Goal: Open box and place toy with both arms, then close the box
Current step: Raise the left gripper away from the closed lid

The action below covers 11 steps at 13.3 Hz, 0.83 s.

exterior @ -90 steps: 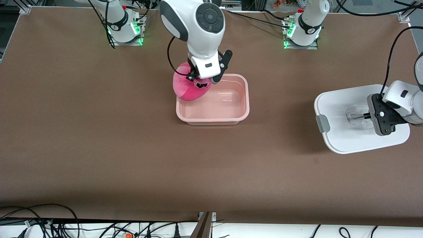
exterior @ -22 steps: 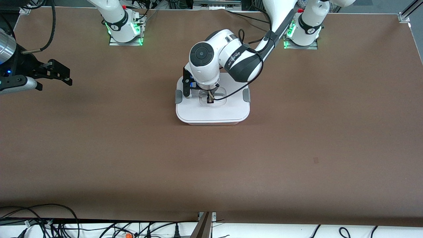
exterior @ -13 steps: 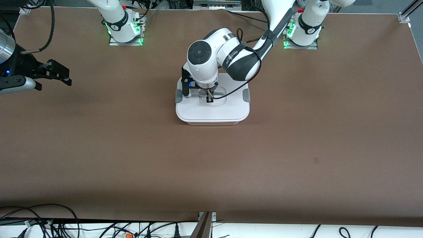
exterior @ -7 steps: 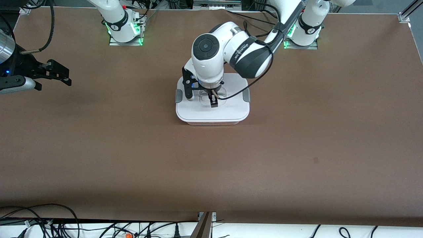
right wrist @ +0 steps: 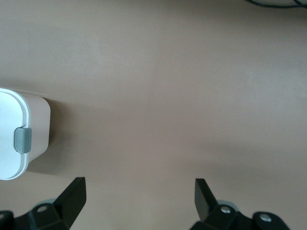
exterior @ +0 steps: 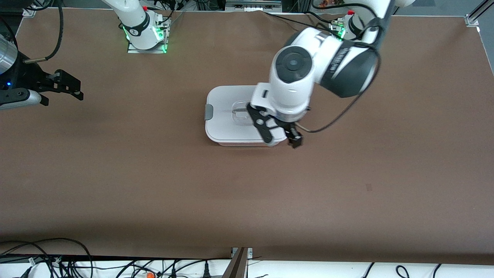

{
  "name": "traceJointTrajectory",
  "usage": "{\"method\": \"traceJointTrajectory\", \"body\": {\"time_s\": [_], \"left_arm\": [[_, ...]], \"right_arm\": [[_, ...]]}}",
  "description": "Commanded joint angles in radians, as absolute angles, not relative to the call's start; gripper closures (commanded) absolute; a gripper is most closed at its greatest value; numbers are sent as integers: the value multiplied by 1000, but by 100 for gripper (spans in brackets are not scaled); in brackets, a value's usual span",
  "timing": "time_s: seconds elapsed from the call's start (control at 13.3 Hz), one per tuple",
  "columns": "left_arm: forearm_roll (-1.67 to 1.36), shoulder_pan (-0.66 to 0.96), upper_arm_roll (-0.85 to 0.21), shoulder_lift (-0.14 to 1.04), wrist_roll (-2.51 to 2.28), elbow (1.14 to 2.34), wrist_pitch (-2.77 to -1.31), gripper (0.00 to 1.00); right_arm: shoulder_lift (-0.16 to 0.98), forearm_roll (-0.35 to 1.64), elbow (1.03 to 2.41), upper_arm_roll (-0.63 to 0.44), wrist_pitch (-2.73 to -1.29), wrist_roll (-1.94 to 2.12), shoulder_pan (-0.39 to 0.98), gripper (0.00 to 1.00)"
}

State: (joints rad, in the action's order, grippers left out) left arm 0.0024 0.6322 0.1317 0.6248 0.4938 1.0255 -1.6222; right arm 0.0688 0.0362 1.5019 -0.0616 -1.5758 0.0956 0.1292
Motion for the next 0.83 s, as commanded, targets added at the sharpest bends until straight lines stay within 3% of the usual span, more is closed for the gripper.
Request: {"method": "traceJointTrajectory", "body": {"time_s": [0.0, 0.45, 0.75], "left_arm": [[0, 556, 172, 585, 480, 1028, -1601, 0], [-60, 276, 206, 502, 476, 1051, -1601, 0], [-66, 187, 204, 323, 227, 1244, -1608, 0]], "right_arm": [[72, 54, 1485, -57, -1562, 87, 118, 0], [72, 55, 1485, -58, -1562, 87, 118, 0], [72, 55, 1485, -58, -1562, 87, 118, 0]]}}
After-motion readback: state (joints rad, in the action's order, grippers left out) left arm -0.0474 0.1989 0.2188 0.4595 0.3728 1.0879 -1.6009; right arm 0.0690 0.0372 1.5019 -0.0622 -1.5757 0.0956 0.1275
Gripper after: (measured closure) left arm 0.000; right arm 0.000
